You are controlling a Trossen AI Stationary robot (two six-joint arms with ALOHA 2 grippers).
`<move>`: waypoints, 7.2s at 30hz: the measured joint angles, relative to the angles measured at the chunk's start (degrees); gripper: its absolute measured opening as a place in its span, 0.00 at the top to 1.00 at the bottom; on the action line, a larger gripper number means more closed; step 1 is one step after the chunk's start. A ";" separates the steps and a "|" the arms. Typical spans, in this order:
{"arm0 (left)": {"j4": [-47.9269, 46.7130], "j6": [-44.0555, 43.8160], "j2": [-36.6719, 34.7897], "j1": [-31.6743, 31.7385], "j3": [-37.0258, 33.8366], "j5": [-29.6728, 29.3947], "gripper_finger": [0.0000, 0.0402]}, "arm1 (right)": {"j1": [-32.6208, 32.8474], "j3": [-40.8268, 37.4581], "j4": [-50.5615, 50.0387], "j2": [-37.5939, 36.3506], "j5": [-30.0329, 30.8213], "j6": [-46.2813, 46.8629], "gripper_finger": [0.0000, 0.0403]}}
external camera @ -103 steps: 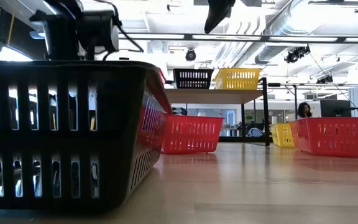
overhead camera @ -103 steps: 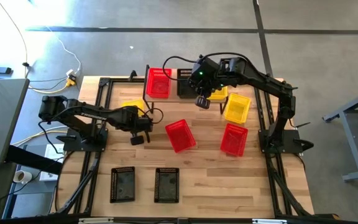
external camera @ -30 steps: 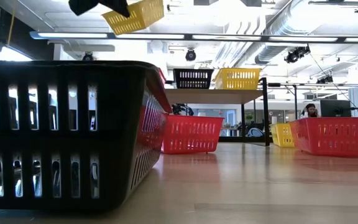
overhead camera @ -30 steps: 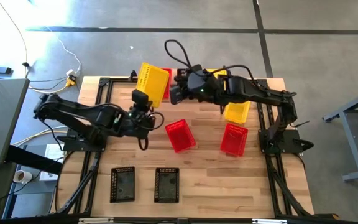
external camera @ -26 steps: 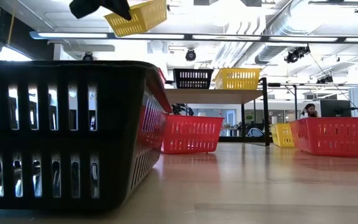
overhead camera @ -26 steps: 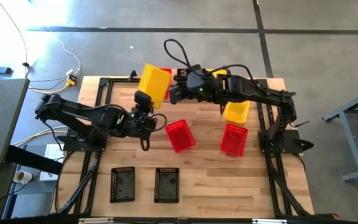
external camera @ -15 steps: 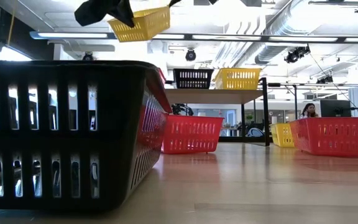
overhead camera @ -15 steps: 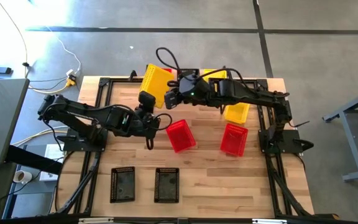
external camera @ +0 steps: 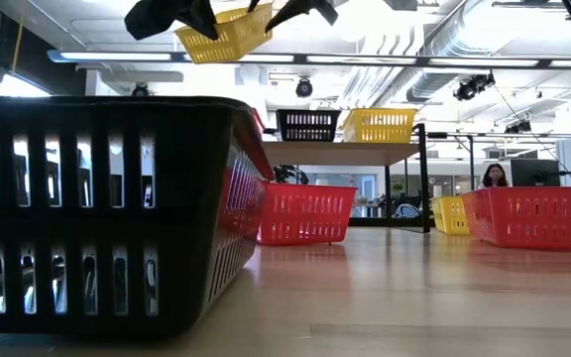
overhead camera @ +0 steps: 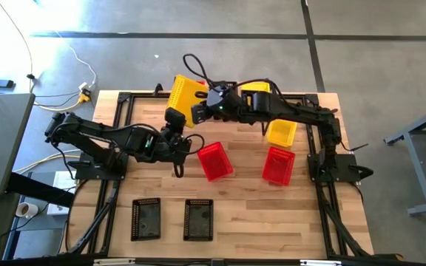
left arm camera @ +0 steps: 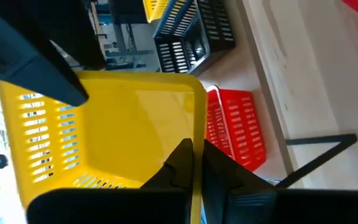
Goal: Stack baskets on shelf by color
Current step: Stack the left yellow bin on the top of the yellow bin on the shelf, then stack the left black bin on the top of the black bin on the shelf
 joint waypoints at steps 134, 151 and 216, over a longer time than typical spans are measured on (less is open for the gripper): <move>0.62 -22.40 -0.09 3.08 0.04 -1.11 0.49 | -42.36 -21.41 -37.11 -28.44 -41.37 -13.29 1.00; 0.69 -23.02 -0.09 3.10 0.04 -1.07 0.49 | -47.59 -21.43 -34.07 -19.09 -50.17 -15.21 1.00; -0.72 -27.85 -2.95 0.70 -0.02 2.89 0.49 | -38.25 -21.34 -30.91 -23.08 -42.37 -24.64 0.81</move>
